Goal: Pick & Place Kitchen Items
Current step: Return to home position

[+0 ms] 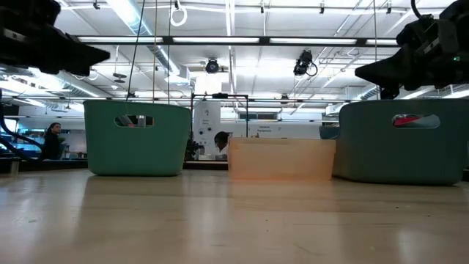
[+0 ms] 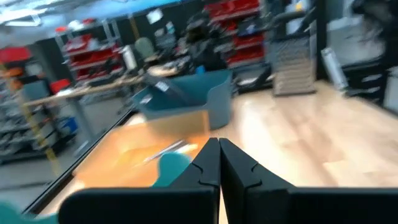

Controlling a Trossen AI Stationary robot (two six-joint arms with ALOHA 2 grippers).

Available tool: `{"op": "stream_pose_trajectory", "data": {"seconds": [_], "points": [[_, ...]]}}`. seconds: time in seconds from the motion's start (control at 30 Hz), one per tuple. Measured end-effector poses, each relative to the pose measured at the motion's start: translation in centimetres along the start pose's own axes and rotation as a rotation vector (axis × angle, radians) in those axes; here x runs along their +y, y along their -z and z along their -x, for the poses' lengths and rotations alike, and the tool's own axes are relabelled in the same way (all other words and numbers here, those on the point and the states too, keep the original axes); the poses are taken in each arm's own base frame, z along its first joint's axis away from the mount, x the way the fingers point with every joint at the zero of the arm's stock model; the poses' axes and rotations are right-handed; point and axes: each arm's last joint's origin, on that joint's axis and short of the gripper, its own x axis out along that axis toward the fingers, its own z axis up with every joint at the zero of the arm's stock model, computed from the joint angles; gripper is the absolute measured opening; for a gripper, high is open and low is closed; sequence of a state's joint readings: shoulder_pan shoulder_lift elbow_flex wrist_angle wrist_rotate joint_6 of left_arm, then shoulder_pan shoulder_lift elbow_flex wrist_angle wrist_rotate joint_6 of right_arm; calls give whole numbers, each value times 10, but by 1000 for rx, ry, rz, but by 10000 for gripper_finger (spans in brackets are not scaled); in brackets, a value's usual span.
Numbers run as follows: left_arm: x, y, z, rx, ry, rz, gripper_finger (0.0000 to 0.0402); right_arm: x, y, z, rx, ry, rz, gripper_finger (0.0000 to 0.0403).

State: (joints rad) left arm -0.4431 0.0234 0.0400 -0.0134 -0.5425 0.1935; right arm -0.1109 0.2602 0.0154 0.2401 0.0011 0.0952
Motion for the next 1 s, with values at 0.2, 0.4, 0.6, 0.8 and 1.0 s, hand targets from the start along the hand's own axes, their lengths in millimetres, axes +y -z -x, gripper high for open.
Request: {"op": "stream_pose_trajectory", "data": {"seconds": [0.2,0.4,0.6,0.8,1.0], "points": [[10,5,-5,102,-47,-17,1,-1,-3,0,-22,-45,9,4],[18,6,-7,76,29,-17,1,1,-12,1,-119,-112,11,4],[27,7,-6,54,63,25,1,0,-13,1,-120,-100,-2,5],[32,9,-9,26,61,71,1,-4,-1,0,-3,-18,-41,4],[33,10,-9,32,44,82,1,-4,5,0,55,-11,-46,3]]}}
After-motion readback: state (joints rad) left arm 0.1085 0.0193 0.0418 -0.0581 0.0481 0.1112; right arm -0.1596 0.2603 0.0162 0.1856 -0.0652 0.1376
